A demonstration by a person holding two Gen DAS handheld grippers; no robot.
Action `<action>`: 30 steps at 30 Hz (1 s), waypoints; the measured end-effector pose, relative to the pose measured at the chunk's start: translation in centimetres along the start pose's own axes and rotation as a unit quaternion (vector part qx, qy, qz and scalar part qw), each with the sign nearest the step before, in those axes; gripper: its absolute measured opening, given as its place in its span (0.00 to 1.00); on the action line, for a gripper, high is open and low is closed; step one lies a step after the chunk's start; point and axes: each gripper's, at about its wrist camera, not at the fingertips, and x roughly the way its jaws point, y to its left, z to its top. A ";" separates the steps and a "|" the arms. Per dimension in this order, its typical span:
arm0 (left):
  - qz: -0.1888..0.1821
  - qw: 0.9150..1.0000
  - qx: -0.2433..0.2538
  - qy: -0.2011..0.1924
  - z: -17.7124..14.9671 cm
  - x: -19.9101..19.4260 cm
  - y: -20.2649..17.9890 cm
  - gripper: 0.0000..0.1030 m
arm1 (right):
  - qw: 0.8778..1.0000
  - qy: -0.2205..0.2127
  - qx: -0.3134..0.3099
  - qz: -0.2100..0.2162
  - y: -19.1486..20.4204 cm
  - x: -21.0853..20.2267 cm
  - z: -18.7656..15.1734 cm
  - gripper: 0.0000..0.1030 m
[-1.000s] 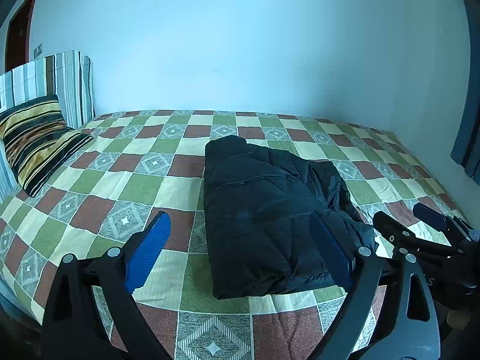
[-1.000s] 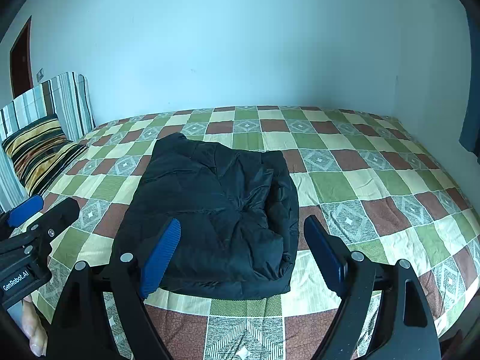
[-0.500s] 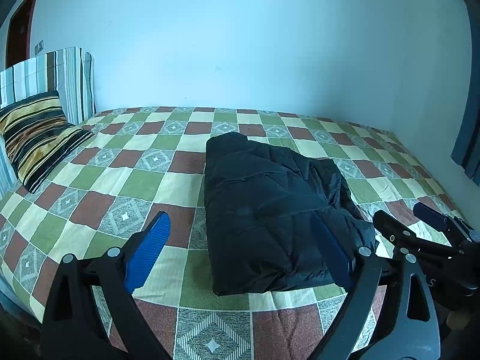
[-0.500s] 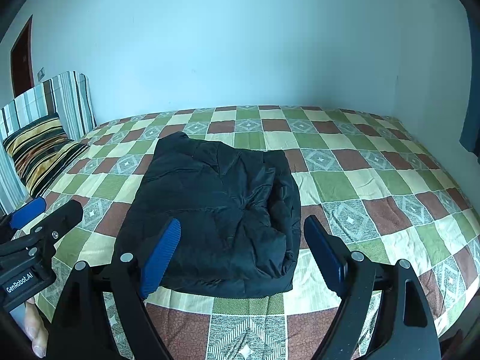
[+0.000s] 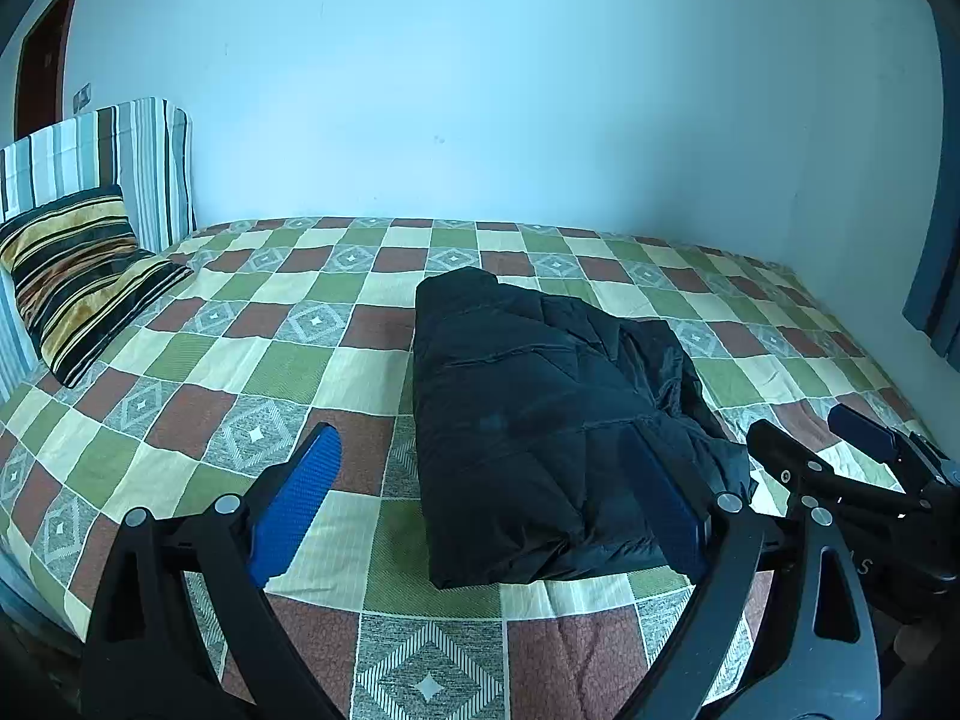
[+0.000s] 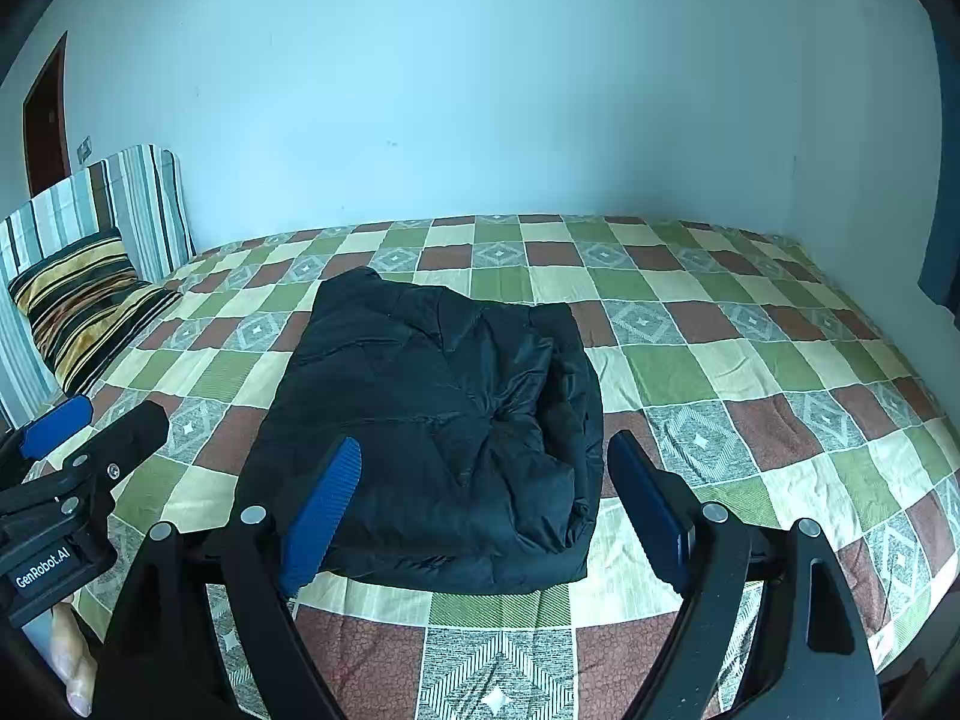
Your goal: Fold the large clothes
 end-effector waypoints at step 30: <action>0.007 1.000 0.010 -0.026 0.2 -2.6 -0.3 0.98 | 1.000 -0.009 -0.001 -0.004 0.3 -1.5 -0.1 0.81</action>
